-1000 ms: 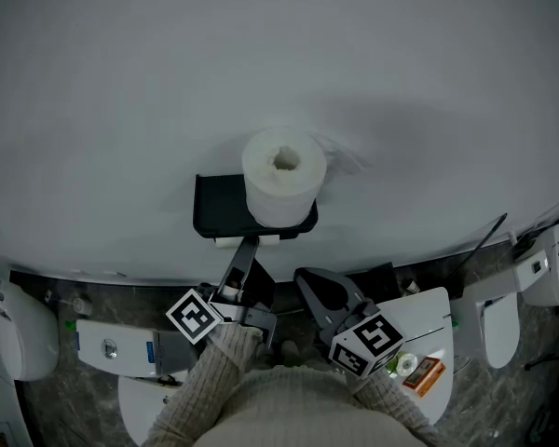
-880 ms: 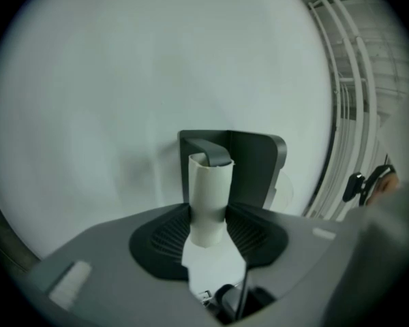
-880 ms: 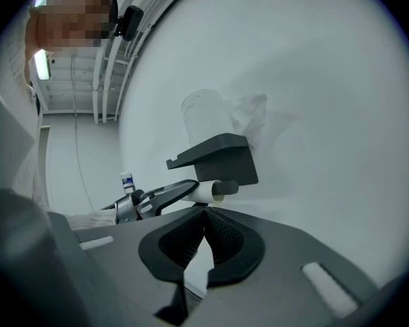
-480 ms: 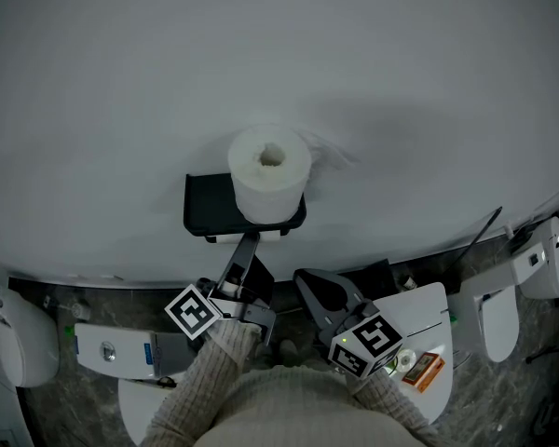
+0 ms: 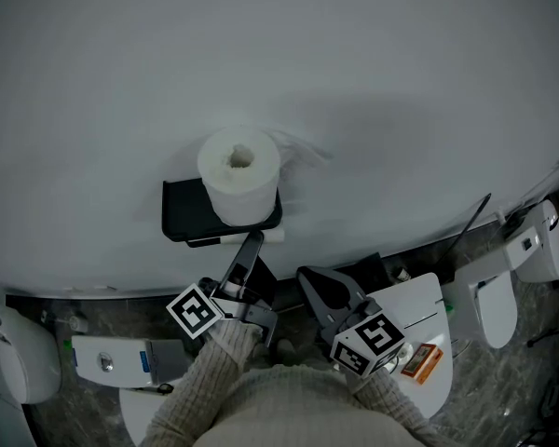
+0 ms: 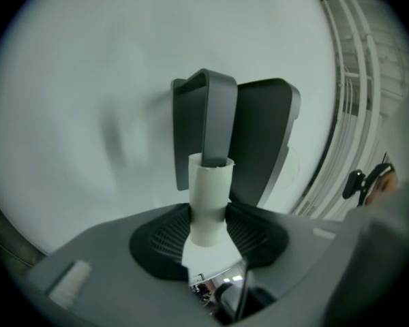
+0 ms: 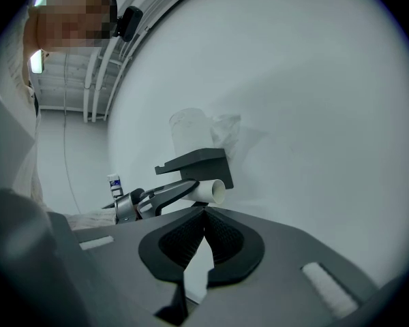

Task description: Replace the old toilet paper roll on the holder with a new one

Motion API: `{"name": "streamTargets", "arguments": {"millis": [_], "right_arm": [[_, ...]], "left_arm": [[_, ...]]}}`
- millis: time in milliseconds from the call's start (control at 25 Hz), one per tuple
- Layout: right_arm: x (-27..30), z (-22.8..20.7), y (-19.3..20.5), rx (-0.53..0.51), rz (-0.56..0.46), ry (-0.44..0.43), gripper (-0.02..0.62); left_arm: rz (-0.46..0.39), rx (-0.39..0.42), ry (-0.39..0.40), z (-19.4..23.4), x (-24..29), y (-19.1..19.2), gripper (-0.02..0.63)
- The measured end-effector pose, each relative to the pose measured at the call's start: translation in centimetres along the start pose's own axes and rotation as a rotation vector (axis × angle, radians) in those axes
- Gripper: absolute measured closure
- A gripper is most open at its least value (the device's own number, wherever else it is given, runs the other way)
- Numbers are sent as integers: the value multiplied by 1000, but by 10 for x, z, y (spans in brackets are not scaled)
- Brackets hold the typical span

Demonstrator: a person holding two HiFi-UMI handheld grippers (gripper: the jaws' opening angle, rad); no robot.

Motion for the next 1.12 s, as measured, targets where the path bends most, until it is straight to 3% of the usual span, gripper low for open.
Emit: {"name": "streamTargets", "arguments": {"millis": [1120], "right_arm": [[-50, -28, -4, 22, -46, 178, 598]], "left_arm": [[232, -79, 37, 1, 35, 76, 453]]}}
Point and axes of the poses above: the fingertips, and each gripper's own axes: x forward along the fingers, z to its left, y out of its underside, the point moved 3 cm from there along -x, backward along the fingers, and after that the axes turned 1 degree about -y, right-handed, at the moved point
